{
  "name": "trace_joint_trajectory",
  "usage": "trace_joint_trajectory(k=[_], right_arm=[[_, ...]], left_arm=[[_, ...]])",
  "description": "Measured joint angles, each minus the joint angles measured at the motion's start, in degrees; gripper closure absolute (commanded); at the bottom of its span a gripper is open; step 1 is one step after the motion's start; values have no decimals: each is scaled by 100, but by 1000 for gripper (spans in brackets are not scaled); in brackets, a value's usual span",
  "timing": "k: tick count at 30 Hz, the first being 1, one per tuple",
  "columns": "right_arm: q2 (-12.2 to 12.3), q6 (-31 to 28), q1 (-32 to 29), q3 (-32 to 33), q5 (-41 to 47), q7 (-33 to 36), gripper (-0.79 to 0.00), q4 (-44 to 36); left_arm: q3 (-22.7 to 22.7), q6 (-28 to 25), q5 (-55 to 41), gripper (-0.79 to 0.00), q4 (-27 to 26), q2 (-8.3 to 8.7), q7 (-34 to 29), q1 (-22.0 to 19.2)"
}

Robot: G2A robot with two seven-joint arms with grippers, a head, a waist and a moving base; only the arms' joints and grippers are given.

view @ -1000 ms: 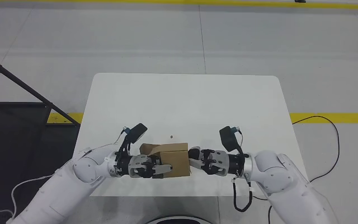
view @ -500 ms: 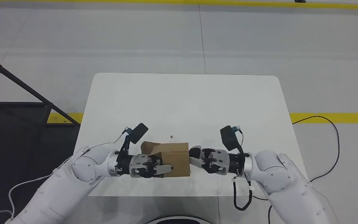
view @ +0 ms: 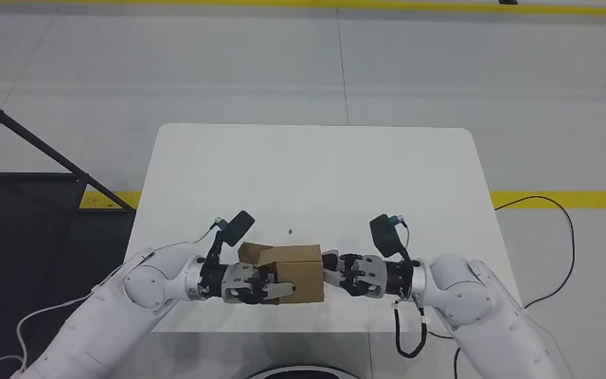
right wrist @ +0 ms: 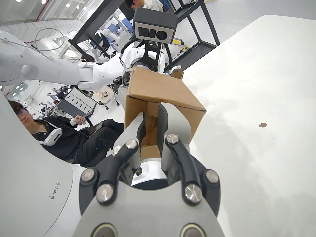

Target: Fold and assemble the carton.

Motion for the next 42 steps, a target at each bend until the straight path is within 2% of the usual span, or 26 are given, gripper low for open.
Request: trace_joint_trajectory(k=[5,16,19,22,25,42], right_arm=[[-4,-55,34,-50,75,65,-160,19],[-15,-120,111,-142,151,134,-175,83],[-14,-130,111,-132,136,119,-194,100],[-5,-131,77,-80,87,70,-280,108],[10,-146,13,-12,63,28,-299,107],[82,-256,-343,349,23,-259,-308,70]], left_arm=[[13,11,-26,0,4,-10,-77,-19],[34,-21,-128,0,19,-33,-195,-46],[28,-10,-140,0,22,-38,-207,-45],[16,9,-140,0,22,-40,-235,-47],[0,19,-143,0,29,-42,-255,-50],[-38,96,-97,0,75,-84,-209,-74]])
